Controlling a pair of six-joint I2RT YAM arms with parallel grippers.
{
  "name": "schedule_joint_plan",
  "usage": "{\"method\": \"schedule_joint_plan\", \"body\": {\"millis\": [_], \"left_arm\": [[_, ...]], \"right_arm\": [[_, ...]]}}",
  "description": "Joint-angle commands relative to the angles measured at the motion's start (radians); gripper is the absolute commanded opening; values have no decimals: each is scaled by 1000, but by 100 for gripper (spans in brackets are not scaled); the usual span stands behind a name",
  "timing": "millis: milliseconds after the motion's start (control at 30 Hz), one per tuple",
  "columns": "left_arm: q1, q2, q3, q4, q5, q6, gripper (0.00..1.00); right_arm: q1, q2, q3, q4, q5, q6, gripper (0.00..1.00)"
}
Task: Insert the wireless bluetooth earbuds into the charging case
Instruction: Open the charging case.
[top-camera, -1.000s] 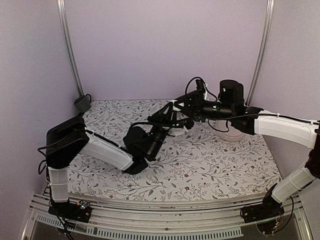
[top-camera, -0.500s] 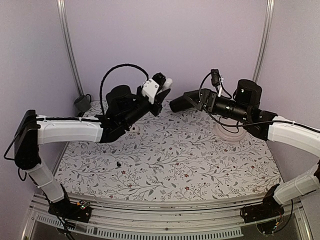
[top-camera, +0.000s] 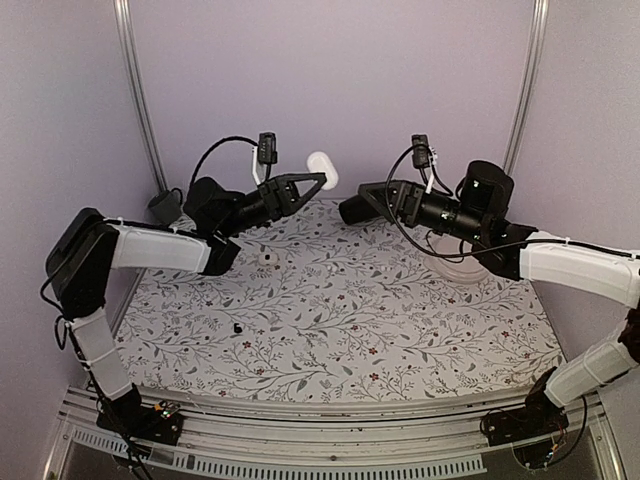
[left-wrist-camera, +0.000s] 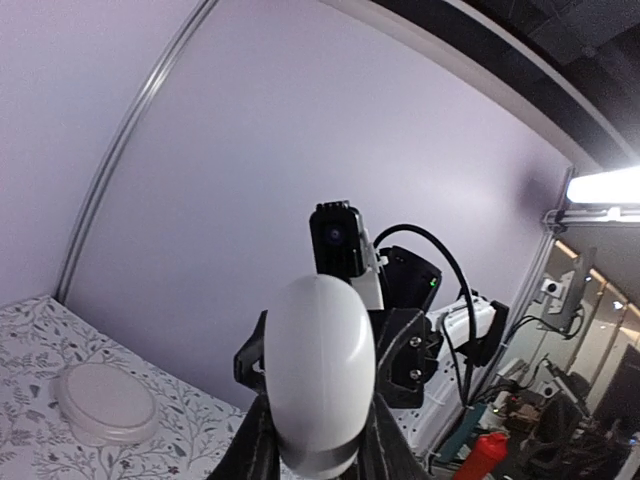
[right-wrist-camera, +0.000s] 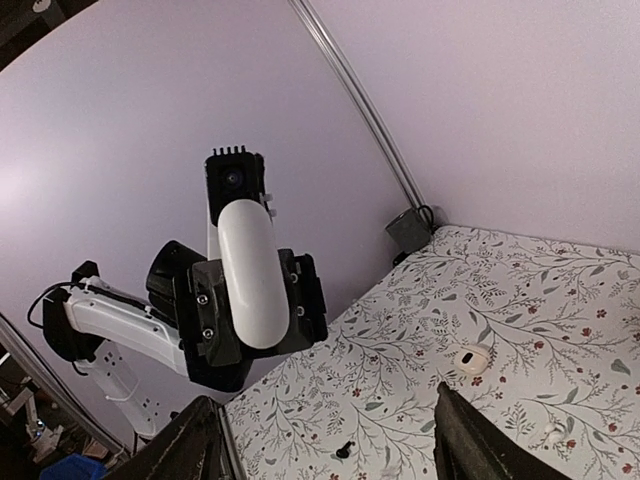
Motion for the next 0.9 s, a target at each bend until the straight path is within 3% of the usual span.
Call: {"method": "schedule_joint_plan", "body": {"millis": [0, 467, 867], "left_arm": [[14, 96, 27, 386, 137, -426, 0], [-2, 91, 13, 325, 137, -386, 0], [-7, 74, 19, 286, 135, -366, 0]], "right_arm": [[-4, 66, 56, 100, -110, 11, 72], [45, 156, 132, 135, -119, 44, 71], [82, 189, 209, -41, 37, -45, 65]]}}
